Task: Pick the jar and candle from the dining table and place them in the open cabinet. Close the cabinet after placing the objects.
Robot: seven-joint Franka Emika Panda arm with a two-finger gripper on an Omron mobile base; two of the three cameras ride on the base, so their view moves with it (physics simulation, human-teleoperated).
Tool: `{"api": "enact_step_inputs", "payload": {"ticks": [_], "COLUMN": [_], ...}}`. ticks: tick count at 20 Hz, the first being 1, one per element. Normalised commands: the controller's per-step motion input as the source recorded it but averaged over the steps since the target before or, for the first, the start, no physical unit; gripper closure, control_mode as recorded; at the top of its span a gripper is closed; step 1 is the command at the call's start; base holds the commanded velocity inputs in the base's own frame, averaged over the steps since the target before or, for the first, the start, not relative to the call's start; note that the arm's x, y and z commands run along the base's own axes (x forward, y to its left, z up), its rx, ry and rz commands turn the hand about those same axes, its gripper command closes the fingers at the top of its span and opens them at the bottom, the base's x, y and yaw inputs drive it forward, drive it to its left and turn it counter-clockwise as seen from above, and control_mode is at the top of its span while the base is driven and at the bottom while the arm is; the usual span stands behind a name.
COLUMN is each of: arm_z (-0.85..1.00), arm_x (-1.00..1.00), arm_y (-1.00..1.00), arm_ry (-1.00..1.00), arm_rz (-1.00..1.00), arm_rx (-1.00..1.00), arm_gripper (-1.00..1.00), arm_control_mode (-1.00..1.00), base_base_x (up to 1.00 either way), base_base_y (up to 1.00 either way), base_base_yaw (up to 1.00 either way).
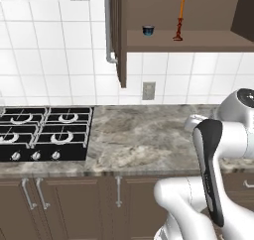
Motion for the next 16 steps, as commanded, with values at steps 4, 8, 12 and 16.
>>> {"api": "enact_step_inputs", "payload": {"ticks": [4,8,12,16], "arm_z": [0.0,0.0,0.0,0.0], "arm_x": [0.0,0.0,0.0,0.0], "arm_y": [0.0,0.0,0.0,0.0], "arm_ry": [0.0,0.0,0.0,0.0], "arm_rz": [0.0,0.0,0.0,0.0], "arm_rx": [0.0,0.0,0.0,0.0], "arm_gripper": [-1.0,-1.0,-1.0,-1.0], "arm_control_mode": [1.0,1.0,1.0,1.0], "base_base_x": [-0.56,-0.49,-0.24,-0.14], "base_base_y": [-0.01,-0.02,-0.06,-0.07], "base_base_yaw": [0.09,0.29,0.92,1.0]}}
